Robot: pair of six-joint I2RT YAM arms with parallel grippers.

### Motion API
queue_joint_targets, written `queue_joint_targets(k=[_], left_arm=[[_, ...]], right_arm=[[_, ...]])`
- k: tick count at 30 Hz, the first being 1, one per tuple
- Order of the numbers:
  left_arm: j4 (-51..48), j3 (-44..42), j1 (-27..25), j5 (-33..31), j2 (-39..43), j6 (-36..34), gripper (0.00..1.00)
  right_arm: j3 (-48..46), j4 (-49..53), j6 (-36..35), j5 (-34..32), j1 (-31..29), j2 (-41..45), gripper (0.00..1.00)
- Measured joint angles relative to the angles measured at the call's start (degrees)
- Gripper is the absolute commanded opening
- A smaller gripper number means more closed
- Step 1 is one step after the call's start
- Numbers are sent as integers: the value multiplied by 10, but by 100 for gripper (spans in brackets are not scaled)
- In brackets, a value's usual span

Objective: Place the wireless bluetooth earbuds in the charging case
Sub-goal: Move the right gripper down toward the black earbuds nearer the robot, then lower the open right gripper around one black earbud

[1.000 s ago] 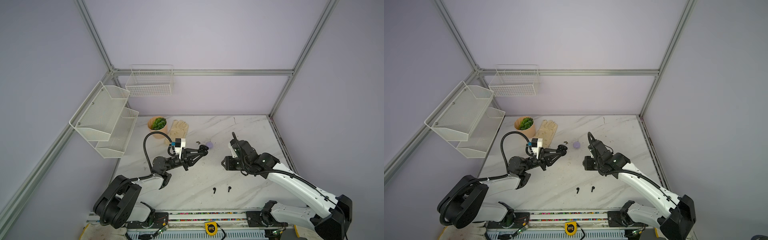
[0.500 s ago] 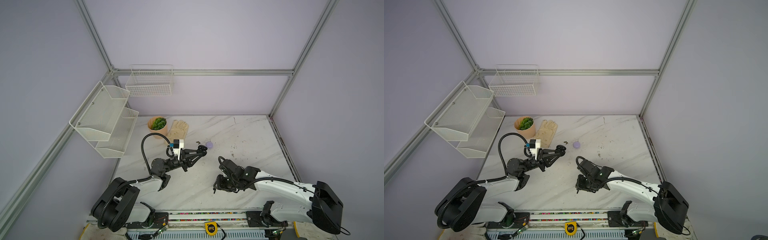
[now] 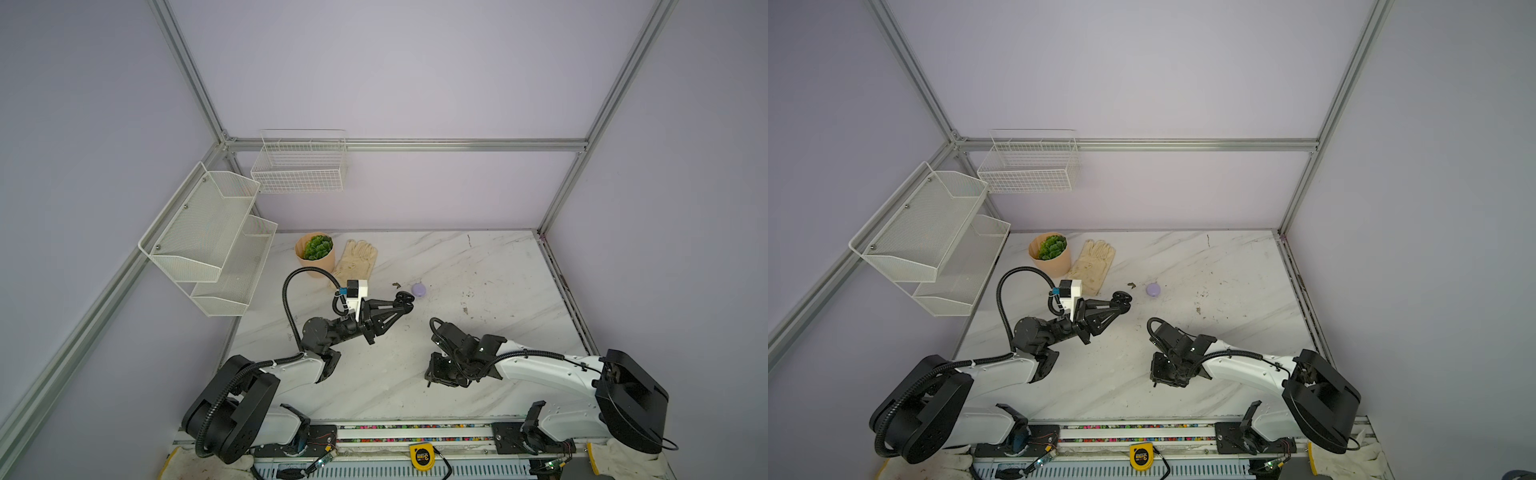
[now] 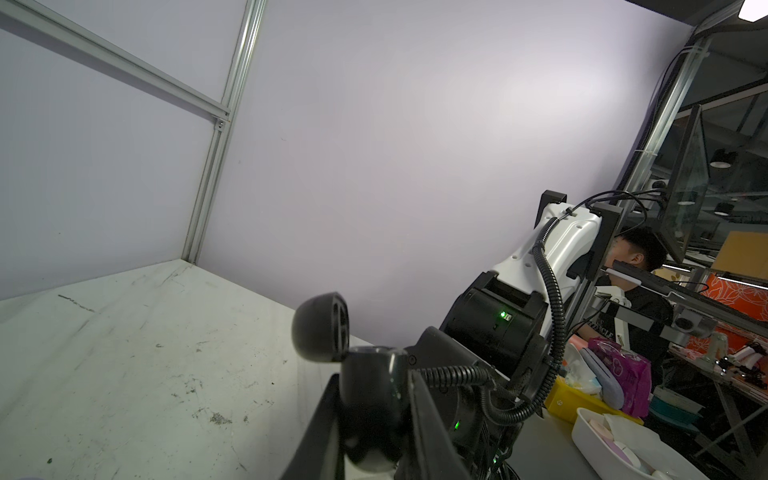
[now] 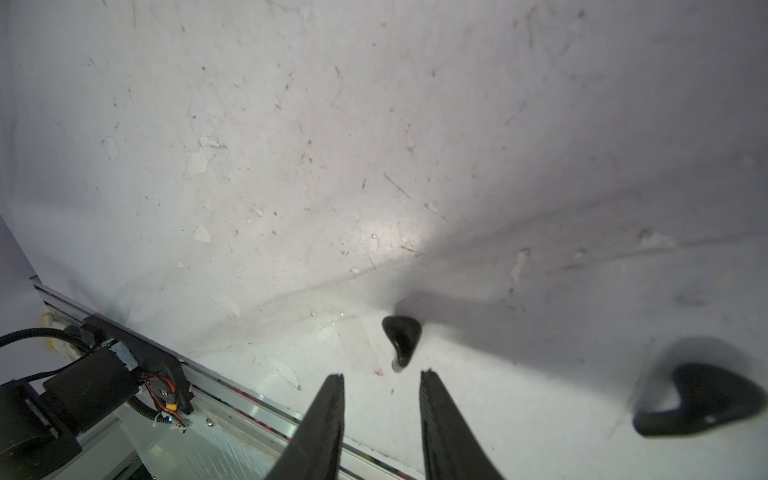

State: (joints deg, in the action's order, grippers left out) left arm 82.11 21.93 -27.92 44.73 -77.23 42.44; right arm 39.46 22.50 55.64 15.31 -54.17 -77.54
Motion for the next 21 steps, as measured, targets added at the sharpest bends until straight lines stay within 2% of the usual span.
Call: queue_joint_targets(k=[21], left_arm=[[0, -2, 0, -3, 0, 0, 0]], right_arm=[[0, -11, -11, -8, 0, -47, 24]])
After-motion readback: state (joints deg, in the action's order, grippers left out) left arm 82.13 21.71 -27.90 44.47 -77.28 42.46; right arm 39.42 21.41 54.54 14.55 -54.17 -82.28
